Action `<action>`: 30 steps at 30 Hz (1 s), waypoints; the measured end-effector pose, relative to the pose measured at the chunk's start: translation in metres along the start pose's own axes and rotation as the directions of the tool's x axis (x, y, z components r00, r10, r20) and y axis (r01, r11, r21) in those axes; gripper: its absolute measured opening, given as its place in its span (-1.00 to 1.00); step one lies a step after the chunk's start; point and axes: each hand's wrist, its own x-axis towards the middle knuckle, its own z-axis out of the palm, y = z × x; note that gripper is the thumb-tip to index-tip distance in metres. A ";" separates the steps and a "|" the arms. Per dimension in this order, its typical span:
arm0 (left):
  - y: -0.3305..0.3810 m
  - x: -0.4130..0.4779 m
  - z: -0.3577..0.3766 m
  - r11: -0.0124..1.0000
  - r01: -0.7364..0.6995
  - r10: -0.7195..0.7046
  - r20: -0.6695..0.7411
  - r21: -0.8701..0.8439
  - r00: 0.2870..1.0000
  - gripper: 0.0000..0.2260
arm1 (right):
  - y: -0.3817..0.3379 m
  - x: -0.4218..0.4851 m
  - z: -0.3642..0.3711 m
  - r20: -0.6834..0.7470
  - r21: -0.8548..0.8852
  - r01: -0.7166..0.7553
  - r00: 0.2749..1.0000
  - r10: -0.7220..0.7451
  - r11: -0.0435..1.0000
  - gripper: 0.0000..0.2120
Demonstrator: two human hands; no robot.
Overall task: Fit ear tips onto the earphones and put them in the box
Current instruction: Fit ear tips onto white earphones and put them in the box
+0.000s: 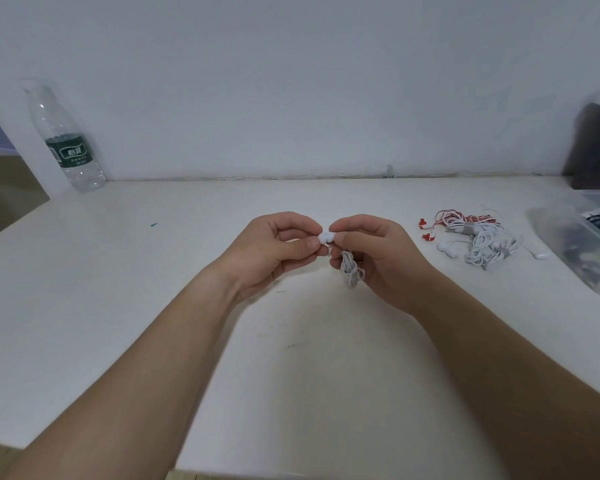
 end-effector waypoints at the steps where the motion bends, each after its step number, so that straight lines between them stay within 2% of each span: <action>1: 0.000 0.000 0.000 1.000 0.002 -0.002 0.010 -0.002 1.000 -0.82 | 0.000 0.000 0.000 0.011 -0.005 -0.006 1.000 0.006 1.000 -0.92; 13: -0.002 -0.001 -0.003 0.999 0.031 -0.033 0.071 0.031 0.997 -0.83 | -0.004 -0.005 -0.006 0.098 -0.031 -0.042 0.994 0.045 0.999 -0.84; 24: -0.005 0.001 -0.001 0.999 0.003 -0.002 -0.017 0.050 1.000 -0.83 | 0.000 -0.004 -0.002 0.037 -0.114 0.073 0.997 -0.069 0.991 -0.90; 30: -0.003 -0.001 -0.001 0.999 0.008 -0.008 -0.004 0.042 1.000 -0.85 | 0.001 -0.003 -0.006 0.055 -0.087 0.030 0.998 -0.026 0.996 -0.88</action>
